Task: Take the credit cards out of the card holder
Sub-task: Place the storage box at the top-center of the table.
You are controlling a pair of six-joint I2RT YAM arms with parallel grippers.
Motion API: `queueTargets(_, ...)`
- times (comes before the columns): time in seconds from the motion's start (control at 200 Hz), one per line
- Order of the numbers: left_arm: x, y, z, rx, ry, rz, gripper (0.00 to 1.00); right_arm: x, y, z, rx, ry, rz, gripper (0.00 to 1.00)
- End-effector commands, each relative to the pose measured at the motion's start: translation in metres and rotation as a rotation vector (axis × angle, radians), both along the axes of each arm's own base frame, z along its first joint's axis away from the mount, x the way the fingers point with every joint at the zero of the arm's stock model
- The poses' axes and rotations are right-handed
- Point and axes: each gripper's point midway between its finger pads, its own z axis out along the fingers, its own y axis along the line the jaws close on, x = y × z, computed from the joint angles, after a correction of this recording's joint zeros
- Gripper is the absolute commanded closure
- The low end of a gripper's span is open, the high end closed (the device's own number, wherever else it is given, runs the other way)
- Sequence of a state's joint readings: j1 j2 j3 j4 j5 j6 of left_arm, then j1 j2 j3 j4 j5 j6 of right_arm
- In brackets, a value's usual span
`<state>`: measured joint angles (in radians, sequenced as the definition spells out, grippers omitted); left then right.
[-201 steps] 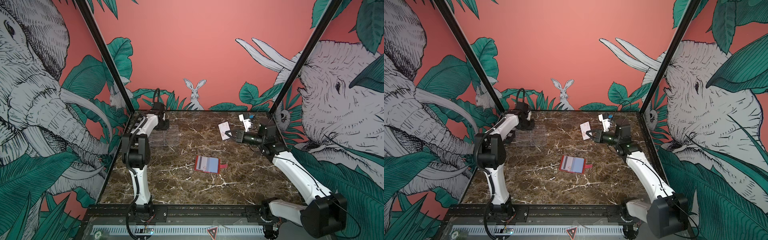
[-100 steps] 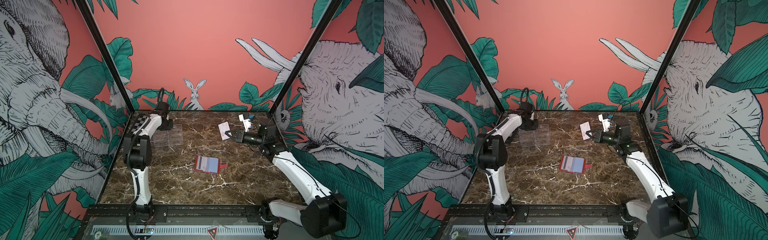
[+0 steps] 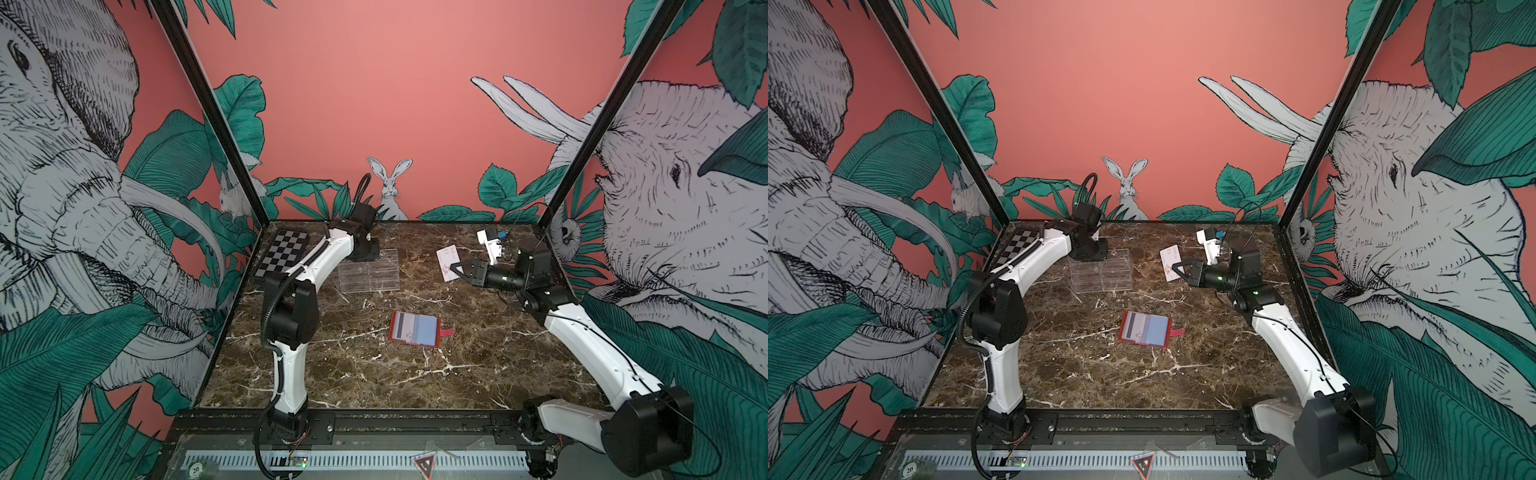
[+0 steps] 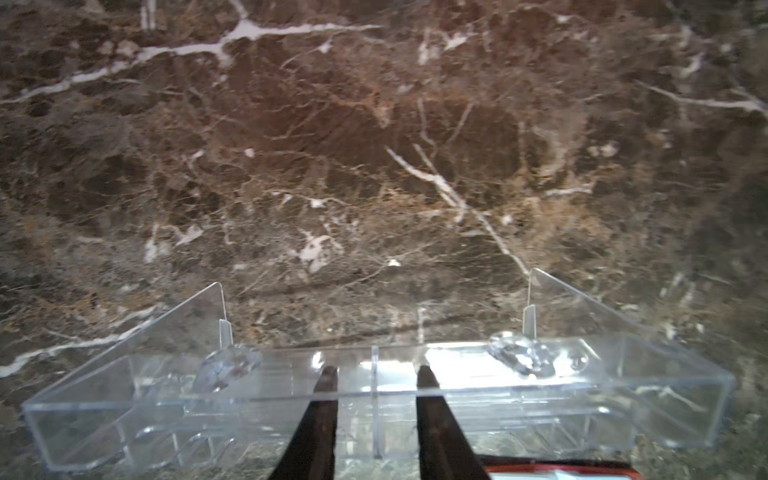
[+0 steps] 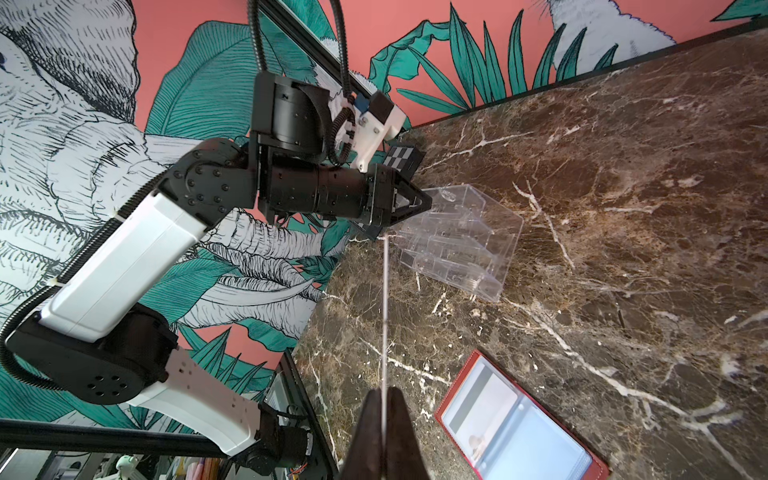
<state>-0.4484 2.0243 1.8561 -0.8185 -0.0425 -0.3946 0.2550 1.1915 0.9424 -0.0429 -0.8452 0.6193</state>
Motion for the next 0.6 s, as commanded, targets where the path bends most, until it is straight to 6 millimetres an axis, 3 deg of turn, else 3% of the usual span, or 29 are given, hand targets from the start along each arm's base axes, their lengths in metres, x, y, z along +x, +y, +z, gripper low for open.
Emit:
queueTargets(0.0, -0.003, -0.017, 0.017, -0.036, -0.011, 0.032, 0.96, -0.006, 0.001, 0.01, 0.006, -0.057, 0.014, 1.0)
queueTargets(0.24, -0.008, -0.052, 0.007, -0.038, 0.02, 0.011, 0.97, -0.011, 0.001, 0.006, 0.0, -0.06, 0.025, 1.0)
queueTargets(0.595, -0.01, -0.075, -0.012, -0.054, 0.054, 0.021, 0.98, -0.013, 0.002, 0.001, -0.012, -0.059, 0.047, 1.0)
